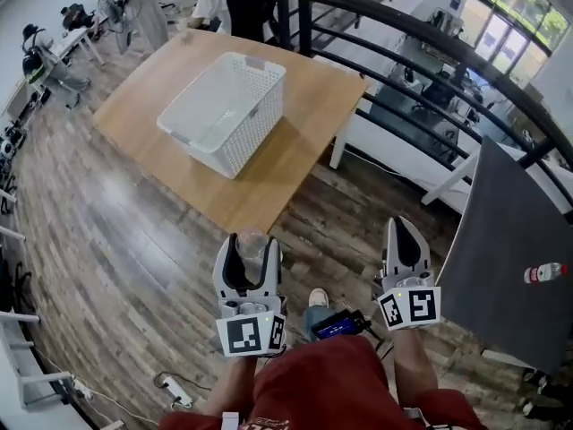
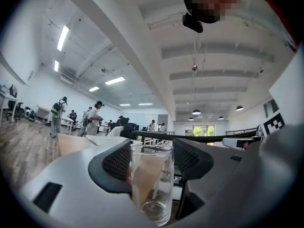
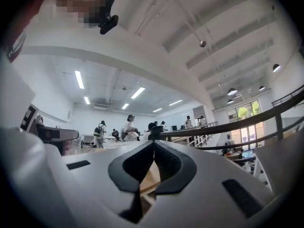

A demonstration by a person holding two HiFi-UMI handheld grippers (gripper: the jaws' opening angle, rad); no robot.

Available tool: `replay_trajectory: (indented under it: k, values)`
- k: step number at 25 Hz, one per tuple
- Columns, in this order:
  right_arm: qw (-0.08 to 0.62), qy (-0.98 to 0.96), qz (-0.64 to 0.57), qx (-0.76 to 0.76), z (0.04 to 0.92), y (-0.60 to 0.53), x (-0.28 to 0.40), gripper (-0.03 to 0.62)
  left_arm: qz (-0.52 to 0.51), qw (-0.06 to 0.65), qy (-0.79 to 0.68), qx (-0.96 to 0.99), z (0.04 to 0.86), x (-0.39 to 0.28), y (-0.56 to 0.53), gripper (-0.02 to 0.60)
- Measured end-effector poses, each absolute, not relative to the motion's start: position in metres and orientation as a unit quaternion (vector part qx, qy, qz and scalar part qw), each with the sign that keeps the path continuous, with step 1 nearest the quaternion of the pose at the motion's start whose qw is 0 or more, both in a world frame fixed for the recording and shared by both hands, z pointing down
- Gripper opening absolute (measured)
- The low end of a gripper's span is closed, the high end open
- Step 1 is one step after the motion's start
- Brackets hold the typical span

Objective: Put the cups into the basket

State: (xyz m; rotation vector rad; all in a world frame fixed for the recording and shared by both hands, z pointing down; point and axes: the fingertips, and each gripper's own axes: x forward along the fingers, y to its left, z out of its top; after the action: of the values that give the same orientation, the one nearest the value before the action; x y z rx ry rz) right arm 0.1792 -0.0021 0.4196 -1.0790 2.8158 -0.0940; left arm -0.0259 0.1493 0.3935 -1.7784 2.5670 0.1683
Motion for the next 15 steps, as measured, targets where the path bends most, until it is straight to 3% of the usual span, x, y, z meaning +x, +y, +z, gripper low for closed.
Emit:
replay_trajectory:
  k: [15]
  values:
    - [0.068,0.873,-0.042,-0.481,0.428,-0.127,0.269,0.011,0.049,0.007,0.739,-0.672,0.386,0.033,-0.034,0.281]
